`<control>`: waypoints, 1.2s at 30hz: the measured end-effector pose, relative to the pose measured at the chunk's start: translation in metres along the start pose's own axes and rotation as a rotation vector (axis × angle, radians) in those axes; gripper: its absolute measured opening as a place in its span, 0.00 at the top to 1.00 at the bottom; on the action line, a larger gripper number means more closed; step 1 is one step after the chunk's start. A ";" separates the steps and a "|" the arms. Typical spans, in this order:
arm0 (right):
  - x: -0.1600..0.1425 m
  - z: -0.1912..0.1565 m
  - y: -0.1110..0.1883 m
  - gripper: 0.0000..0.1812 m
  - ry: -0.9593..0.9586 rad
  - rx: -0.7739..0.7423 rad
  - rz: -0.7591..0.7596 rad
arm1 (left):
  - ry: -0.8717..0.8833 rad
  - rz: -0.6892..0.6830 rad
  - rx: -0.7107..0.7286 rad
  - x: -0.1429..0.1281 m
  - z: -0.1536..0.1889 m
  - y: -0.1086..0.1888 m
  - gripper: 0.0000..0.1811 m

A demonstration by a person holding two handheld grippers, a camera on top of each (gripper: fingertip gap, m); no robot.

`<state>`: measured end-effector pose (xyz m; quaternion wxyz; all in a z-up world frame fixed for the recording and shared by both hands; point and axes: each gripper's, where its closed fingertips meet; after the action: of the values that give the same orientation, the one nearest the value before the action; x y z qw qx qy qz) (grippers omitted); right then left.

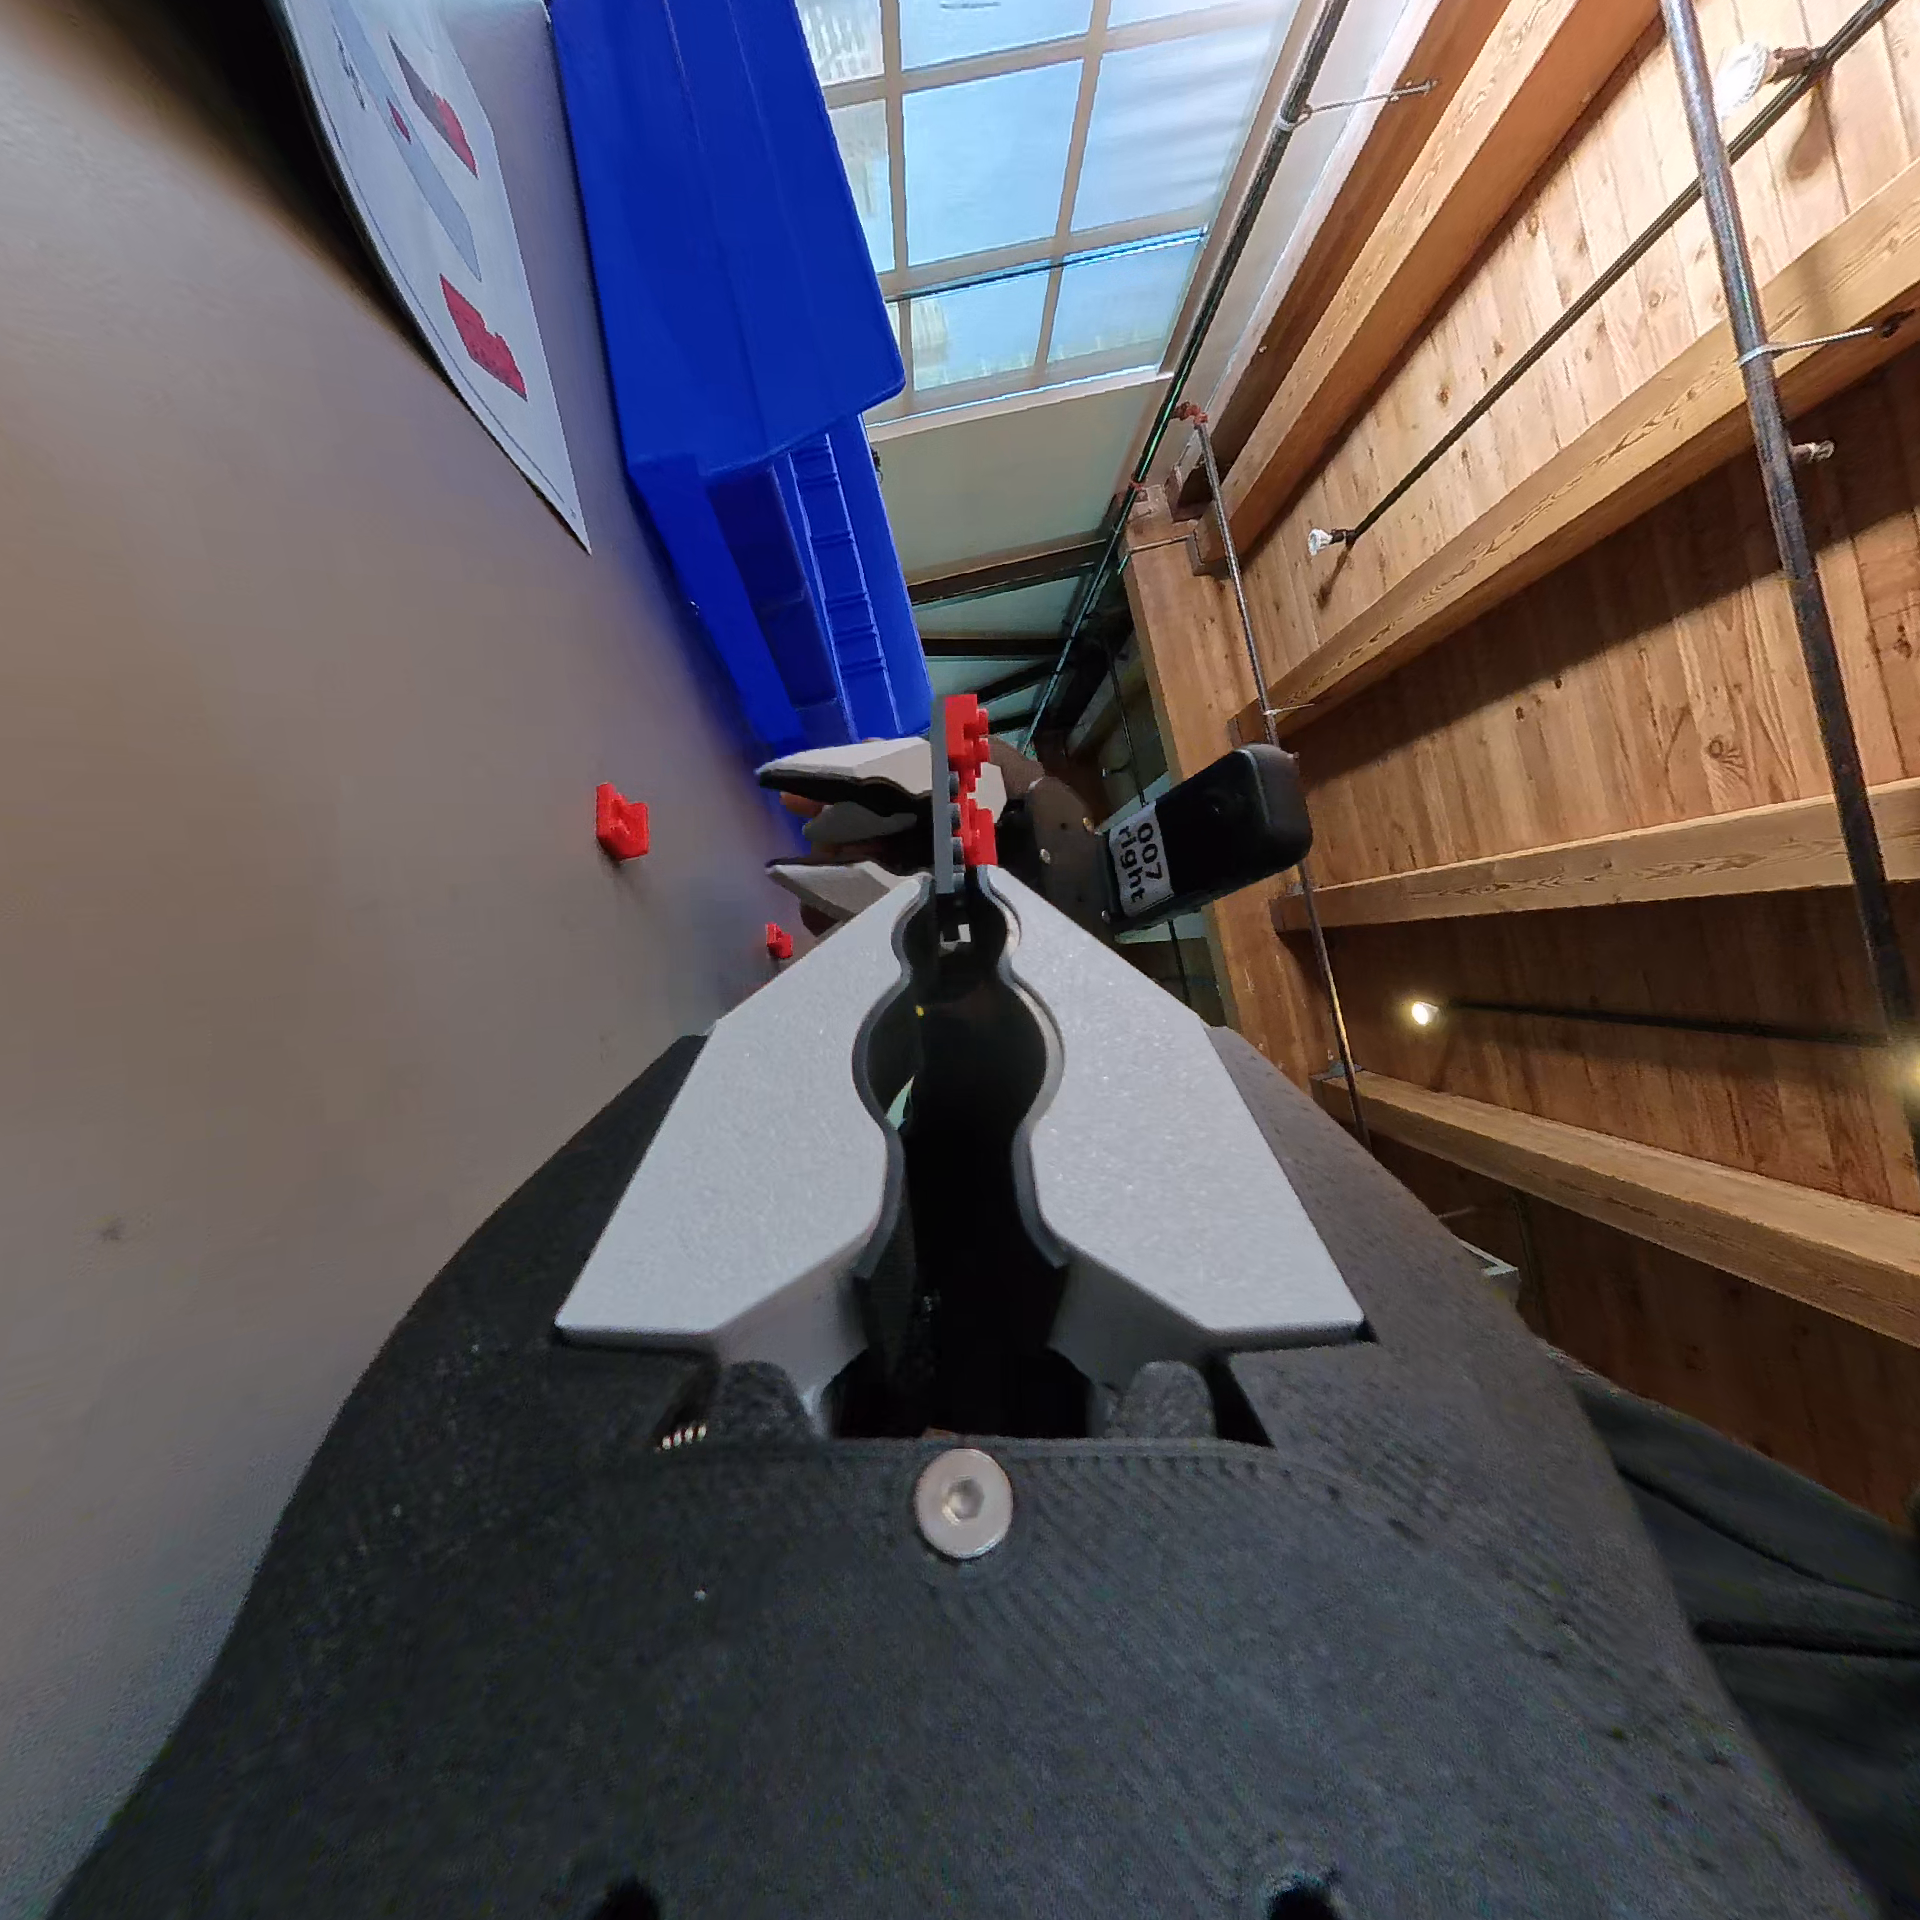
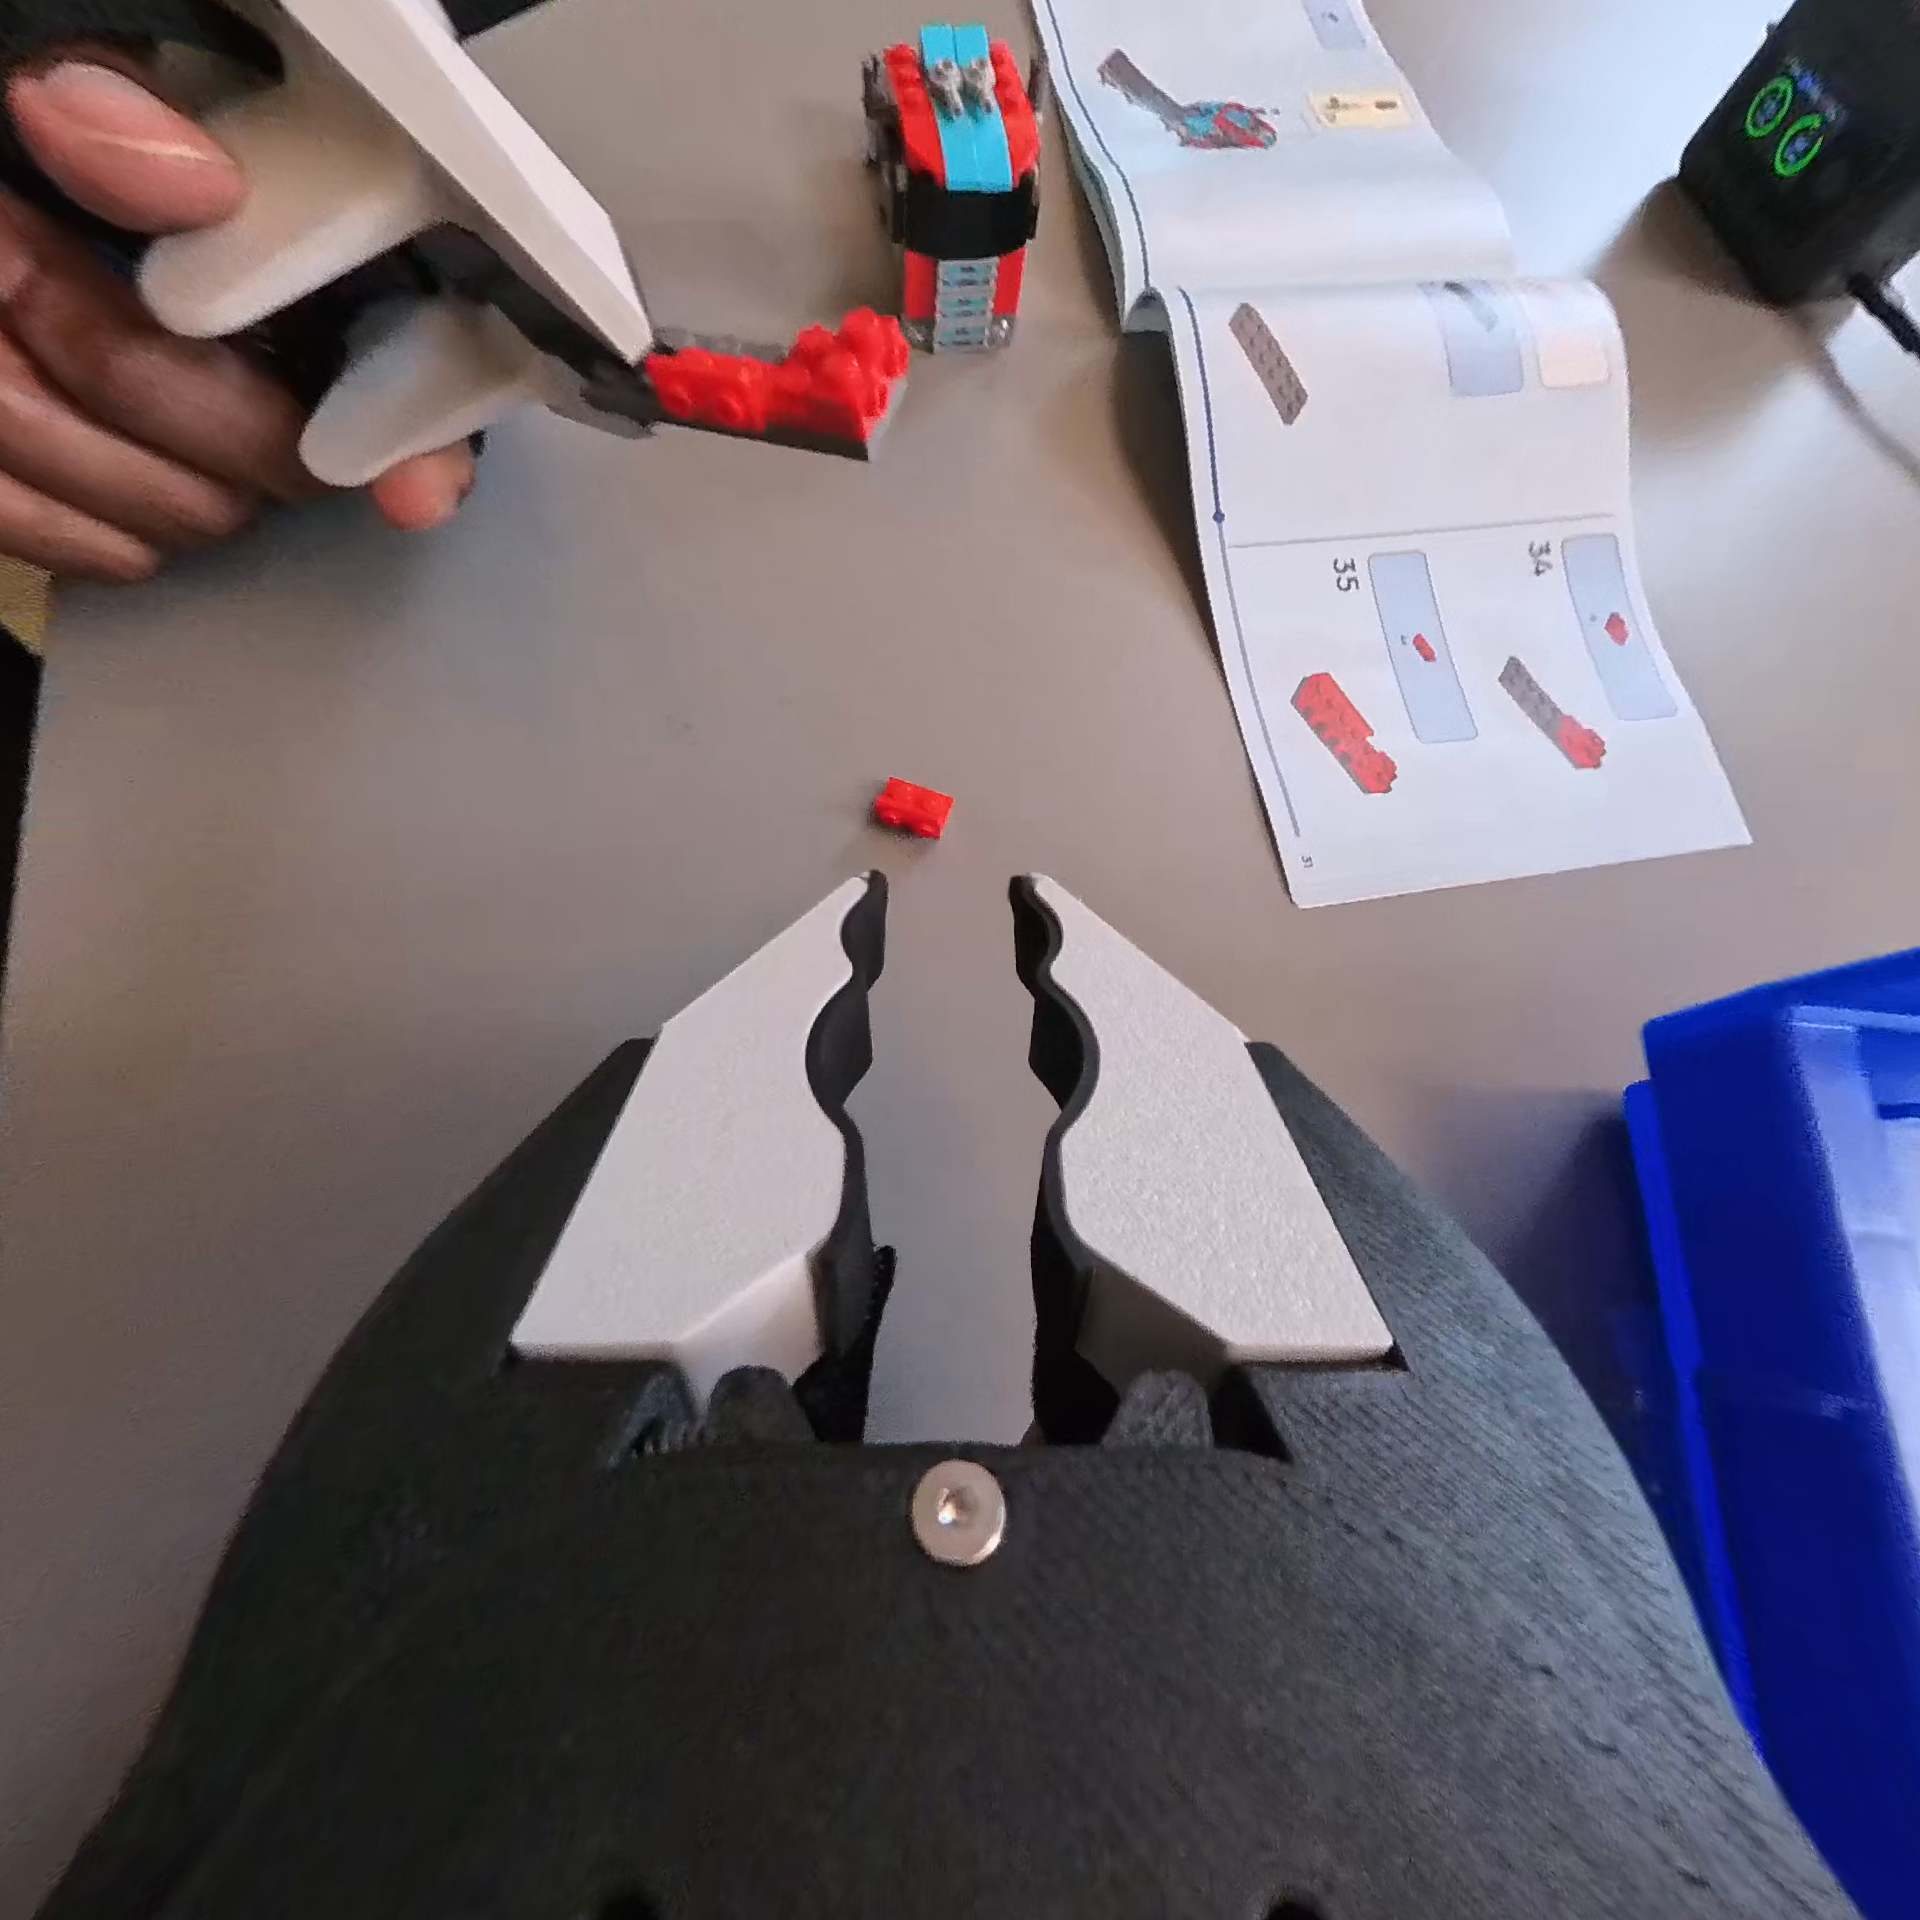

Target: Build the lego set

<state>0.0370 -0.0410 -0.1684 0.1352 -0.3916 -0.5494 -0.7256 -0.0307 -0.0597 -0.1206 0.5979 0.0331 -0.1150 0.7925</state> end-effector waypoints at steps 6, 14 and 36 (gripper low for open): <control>-0.005 -0.002 -0.022 0.86 -0.043 -0.024 -0.058 | -0.009 0.013 0.022 0.001 -0.002 0.001 0.98; -0.002 -0.009 -0.032 0.83 -0.026 -0.040 -0.078 | -0.006 0.017 0.027 0.002 -0.003 0.001 0.98; 0.010 -0.051 -0.041 0.83 0.073 0.017 -0.161 | -0.002 0.033 0.025 0.004 -0.003 0.003 0.98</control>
<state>-0.0170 -0.0702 -0.1940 0.0996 -0.3181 -0.5799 -0.7434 -0.0350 -0.0562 -0.1230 0.5841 0.0397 -0.1061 0.8037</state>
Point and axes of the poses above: each gripper's, where its closed fingertips meet, y back along the fingers, x out of its top, z = x × y across the jaws, and after that the axes turned 4 degrees about -z, right-handed
